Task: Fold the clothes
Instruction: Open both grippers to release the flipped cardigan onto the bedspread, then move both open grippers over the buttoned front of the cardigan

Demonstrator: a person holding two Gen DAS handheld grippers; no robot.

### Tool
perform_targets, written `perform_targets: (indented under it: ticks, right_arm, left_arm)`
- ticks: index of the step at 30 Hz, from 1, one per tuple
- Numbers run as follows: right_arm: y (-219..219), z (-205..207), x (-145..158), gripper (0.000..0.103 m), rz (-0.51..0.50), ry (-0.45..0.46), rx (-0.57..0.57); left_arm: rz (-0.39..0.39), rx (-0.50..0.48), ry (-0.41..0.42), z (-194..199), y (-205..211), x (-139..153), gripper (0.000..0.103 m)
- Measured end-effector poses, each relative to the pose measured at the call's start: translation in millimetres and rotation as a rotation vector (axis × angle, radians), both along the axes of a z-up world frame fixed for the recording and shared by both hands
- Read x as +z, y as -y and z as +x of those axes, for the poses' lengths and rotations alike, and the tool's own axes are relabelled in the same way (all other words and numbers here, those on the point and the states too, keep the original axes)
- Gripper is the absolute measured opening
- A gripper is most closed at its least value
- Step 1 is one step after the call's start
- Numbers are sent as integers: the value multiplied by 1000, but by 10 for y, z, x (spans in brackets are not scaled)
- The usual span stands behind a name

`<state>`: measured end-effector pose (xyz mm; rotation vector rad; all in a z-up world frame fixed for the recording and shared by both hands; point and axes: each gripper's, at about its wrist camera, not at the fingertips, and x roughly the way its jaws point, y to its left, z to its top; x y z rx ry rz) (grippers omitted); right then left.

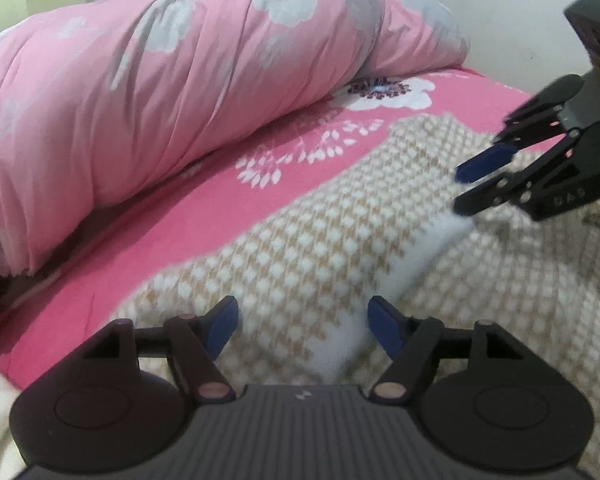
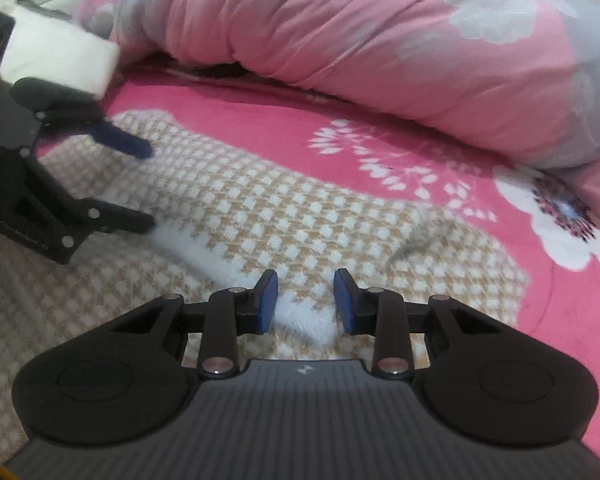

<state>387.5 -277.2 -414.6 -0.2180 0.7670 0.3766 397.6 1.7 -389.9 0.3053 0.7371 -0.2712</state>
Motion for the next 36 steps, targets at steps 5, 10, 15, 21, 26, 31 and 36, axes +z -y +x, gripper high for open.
perform_targets:
  ticks: [5,10,15,21,26,31,36]
  right_arm:
    - [202,-192,108,29,42,-32,-187]
    - [303,-614,399,29,86,-29,-285]
    - [278,-1183,693,29,80,-60,-306]
    - [106,-1832,739,29,96,-178,-289]
    - [-41,-2336,570,29,128,-304,-315]
    - [-204,-2626,530,29,103,-362,-254]
    - [-364,-2542,482,29,102,-337,-148]
  left_arm:
    - [-27,80,-46,-183,-169,54,76]
    - [-102,148,-23,-508,-349,312,76]
    - [-164,191,-18,-899,-436,551,76]
    - [-152,360,-34,-1602,-475,592,76]
    - [-3,522,-98,-2324,-323,429,75]
    - [66,567,-146,-2945,-90,539,75]
    - [-54,573,-149,-3207,197,716,75]
